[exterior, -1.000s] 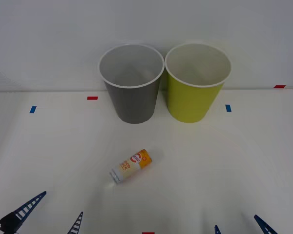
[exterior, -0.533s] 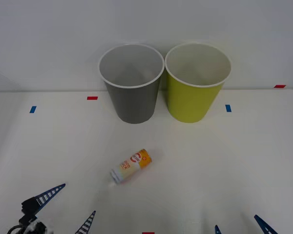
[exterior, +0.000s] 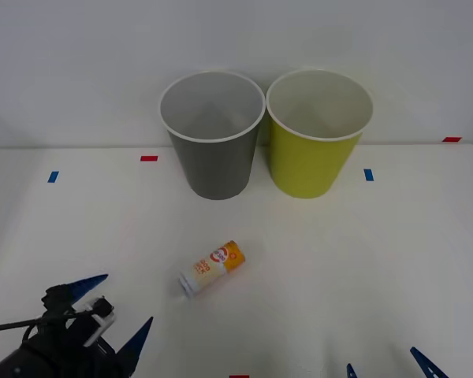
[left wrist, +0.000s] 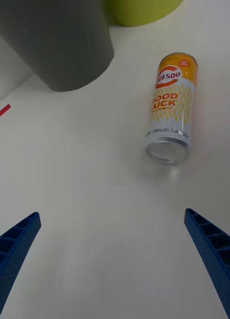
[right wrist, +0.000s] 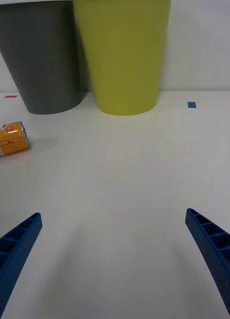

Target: Put cans in the gray bin and PET bottles in the light green bin.

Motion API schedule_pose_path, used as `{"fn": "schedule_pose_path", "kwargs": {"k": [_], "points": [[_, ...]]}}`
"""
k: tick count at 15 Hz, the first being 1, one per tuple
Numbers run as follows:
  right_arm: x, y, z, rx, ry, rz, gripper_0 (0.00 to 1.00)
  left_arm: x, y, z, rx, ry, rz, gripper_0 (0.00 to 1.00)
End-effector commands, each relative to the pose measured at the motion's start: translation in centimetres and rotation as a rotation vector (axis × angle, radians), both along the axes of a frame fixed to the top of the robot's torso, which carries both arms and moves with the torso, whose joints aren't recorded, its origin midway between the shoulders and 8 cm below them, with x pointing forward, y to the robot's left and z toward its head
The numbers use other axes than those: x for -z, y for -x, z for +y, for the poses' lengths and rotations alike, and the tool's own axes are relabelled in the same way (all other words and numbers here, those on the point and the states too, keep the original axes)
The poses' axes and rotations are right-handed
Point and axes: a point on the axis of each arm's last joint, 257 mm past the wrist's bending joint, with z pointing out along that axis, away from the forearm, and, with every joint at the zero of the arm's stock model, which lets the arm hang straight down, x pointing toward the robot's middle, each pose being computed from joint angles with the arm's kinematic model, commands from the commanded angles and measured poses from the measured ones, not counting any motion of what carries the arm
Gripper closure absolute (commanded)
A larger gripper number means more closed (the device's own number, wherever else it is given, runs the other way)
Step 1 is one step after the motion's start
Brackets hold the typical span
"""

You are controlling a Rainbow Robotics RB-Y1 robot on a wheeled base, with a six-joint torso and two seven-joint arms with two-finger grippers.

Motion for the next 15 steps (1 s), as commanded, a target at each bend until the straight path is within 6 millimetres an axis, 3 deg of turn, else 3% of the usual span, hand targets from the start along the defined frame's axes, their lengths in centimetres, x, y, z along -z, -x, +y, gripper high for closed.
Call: {"fn": "schedule_pose_path", "kwargs": {"k": [1,7,15], "points": [[0.0,0.0,0.0,0.0,0.0,0.0,0.0,-2.5,-0.1,-2.7,0.012,0.003,0.119,0.01],[0.0,0.0,0.0,0.0,0.0,0.0,0.0,-3.6,-2.2,-4.2,0.076,-0.089,0.18,0.01],[0.0,0.0,0.0,0.0,0.0,0.0,0.0,-4.6,-2.2,-8.0,0.201,-0.182,0.322,0.01]]}}
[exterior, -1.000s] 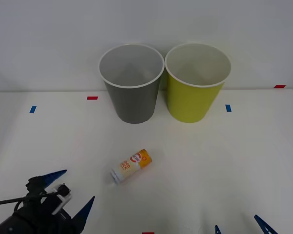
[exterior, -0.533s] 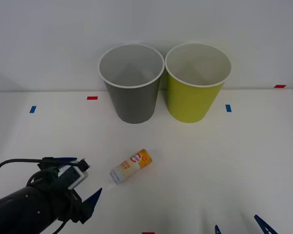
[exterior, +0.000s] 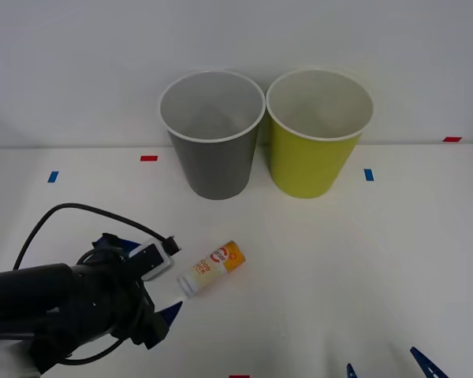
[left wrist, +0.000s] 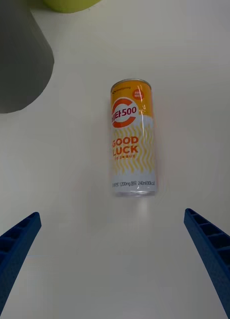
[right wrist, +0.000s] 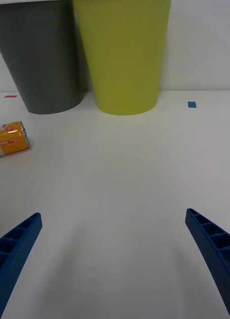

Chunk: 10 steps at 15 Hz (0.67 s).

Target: Put cans in the gray bin and PET bottles in the light green bin.

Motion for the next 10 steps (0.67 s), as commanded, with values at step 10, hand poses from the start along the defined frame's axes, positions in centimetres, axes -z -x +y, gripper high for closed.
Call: {"fn": "schedule_pose_path", "kwargs": {"k": [10], "points": [[0.0,0.0,0.0,0.0,0.0,0.0,0.0,0.6,-0.9,-3.4,0.037,-0.044,0.146,0.06]]}}
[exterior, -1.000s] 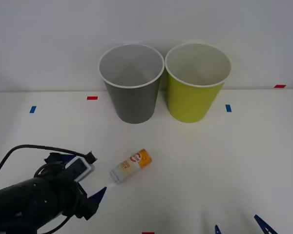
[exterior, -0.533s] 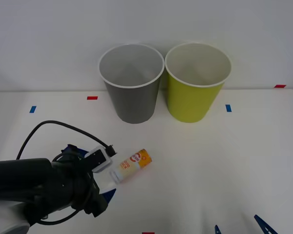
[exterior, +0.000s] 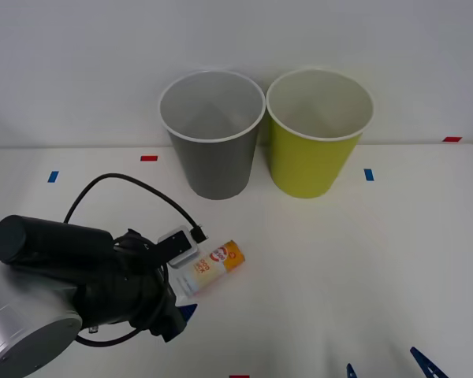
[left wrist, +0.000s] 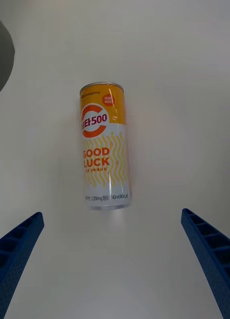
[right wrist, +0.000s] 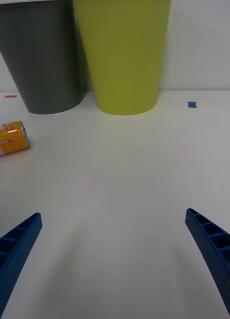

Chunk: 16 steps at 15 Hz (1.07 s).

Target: Put cans in the gray bin and PET bottles in the light green bin.

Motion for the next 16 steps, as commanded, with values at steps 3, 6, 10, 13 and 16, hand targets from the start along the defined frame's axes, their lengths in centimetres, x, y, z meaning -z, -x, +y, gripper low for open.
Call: {"fn": "schedule_pose_path", "kwargs": {"k": [3,6,10,13,16], "points": [[0.0,0.0,0.0,0.0,0.0,0.0,0.0,0.6,-1.2,-1.9,0.024,-0.027,-0.009,0.05],[0.0,0.0,0.0,0.0,0.0,0.0,0.0,0.6,-1.5,-2.6,0.023,-0.036,-0.018,0.06],[0.0,0.0,0.0,0.0,0.0,0.0,0.0,0.9,-2.5,-3.2,0.016,-0.028,-0.003,0.08],[0.0,0.0,0.0,0.0,0.0,0.0,0.0,1.9,-3.2,-3.7,0.019,-0.038,0.034,0.1],[0.0,0.0,0.0,0.0,0.0,0.0,0.0,2.7,-3.8,-4.3,0.024,-0.06,0.053,0.11]]}}
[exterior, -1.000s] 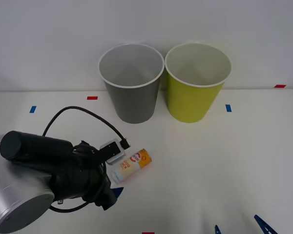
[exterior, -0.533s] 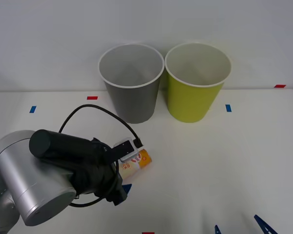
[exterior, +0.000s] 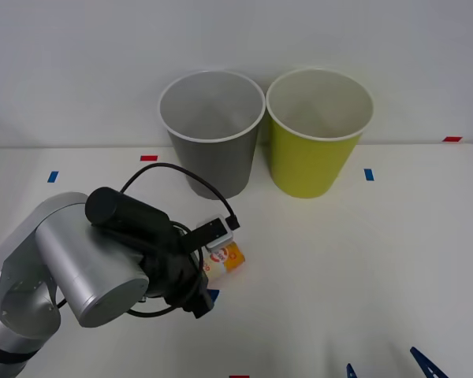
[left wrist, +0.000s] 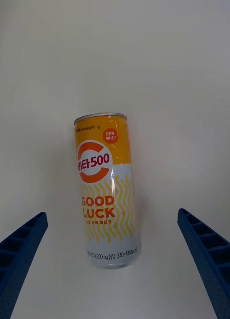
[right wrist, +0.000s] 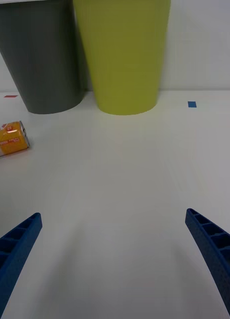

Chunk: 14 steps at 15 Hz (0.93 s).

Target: Put cans in the gray bin and PET bottles in the light green bin.

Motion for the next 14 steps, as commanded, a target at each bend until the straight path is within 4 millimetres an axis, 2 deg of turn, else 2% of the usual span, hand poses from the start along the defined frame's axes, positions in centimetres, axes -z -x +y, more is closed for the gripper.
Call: {"fn": "schedule_pose_path", "kwargs": {"k": [1,5,8,14], "points": [[0.0,0.0,0.0,0.0,0.0,0.0,0.0,0.5,-0.4,-1.0,-0.001,0.0,0.021,0.11],[0.0,0.0,0.0,0.0,0.0,0.0,0.0,1.2,-1.7,-2.3,-0.01,0.003,0.046,0.12],[0.0,0.0,0.0,0.0,0.0,0.0,0.0,1.6,-2.0,-2.4,-0.014,-0.025,0.065,0.13],[0.0,0.0,0.0,0.0,0.0,0.0,0.0,3.8,-3.7,-2.7,-0.049,-0.065,0.138,0.13]]}}
